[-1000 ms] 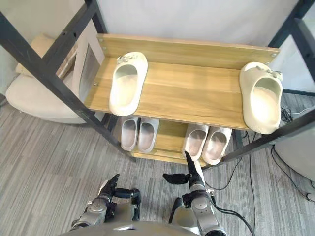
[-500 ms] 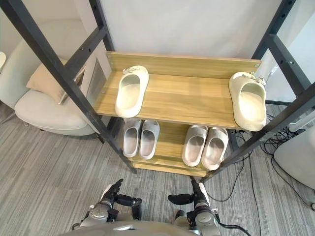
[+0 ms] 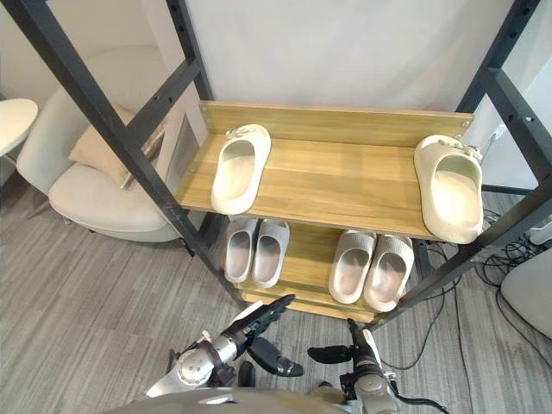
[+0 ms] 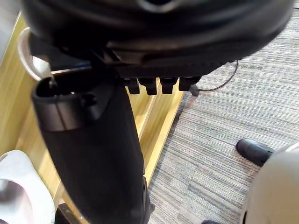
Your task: Organize the slippers on the shoe rack
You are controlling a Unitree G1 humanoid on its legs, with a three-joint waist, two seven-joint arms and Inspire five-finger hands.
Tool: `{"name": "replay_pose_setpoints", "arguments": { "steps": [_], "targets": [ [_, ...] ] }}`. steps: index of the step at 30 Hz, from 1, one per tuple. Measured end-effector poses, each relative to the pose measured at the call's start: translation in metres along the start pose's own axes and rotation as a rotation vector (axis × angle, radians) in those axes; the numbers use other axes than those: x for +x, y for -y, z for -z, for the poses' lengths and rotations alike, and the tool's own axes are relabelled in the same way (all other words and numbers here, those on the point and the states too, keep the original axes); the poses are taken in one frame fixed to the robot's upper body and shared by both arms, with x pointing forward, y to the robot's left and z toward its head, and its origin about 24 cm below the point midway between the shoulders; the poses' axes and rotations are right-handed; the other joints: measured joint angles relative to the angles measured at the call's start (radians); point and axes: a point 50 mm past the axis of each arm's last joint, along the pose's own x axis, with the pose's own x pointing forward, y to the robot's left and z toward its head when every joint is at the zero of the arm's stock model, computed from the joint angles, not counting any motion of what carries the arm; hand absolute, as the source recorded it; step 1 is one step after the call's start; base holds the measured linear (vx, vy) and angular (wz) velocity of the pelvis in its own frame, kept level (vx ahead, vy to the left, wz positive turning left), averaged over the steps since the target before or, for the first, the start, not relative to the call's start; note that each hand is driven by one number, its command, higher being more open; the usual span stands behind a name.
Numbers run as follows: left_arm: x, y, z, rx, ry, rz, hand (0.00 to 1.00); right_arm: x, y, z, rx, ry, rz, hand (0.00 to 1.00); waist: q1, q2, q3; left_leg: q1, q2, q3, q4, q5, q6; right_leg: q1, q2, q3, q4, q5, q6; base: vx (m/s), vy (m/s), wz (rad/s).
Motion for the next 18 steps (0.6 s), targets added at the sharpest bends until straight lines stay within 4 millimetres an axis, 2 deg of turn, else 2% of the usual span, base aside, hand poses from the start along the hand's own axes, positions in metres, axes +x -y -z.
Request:
{"name": "replay_pose_setpoints", "arguments": {
  "steps": [3,6,7,13,14,18],
  "targets": [
    [0.002,0.012,-0.024,-0.070,0.116,0.078,1.00,0.000,0.003,0.002,0.013,-0.012,0.010,1.00,-0.004,0.006,-0.005,0.001,0.003,-0.002,0.000,0.000,-0.001,0.003,0.003,-0.001,0.000,0.000,-0.001,0.00,0.000,0.00],
    [0.000,0.017,-0.056,-0.116,0.256,0.124,1.00,-0.001,0.003,0.010,0.006,-0.041,0.004,1.00,-0.006,-0.003,-0.013,0.010,0.003,-0.014,0.000,-0.002,-0.003,0.022,0.006,-0.015,-0.006,-0.002,-0.002,0.01,-0.017,0.10],
    [-0.001,0.017,-0.060,-0.122,0.273,0.126,1.00,-0.002,0.003,0.011,0.006,-0.044,0.004,1.00,-0.006,-0.003,-0.015,0.011,0.003,-0.014,0.000,-0.002,-0.003,0.024,0.006,-0.016,-0.006,-0.002,-0.002,0.02,-0.014,0.07],
    [-0.012,0.004,-0.112,-0.188,0.517,0.072,1.00,-0.003,0.003,0.020,-0.005,-0.076,-0.007,1.00,-0.003,-0.005,-0.026,0.020,0.005,-0.015,0.000,-0.004,-0.005,0.034,0.006,-0.016,-0.008,-0.003,-0.003,0.00,0.000,0.00],
    [-0.016,0.000,-0.126,-0.204,0.583,0.048,1.00,-0.005,0.003,0.024,-0.010,-0.094,-0.013,1.00,0.001,-0.007,-0.034,0.019,0.005,-0.015,0.000,-0.004,-0.006,0.034,0.006,-0.016,-0.008,-0.003,-0.003,0.00,0.000,0.00],
    [-0.023,-0.004,-0.157,-0.205,0.729,0.013,1.00,-0.009,0.001,0.036,-0.012,-0.135,-0.020,1.00,0.011,-0.015,-0.052,0.019,0.006,-0.015,0.000,-0.004,-0.006,0.034,0.006,-0.016,-0.005,-0.003,-0.003,0.00,0.000,0.00]
  ]
}}
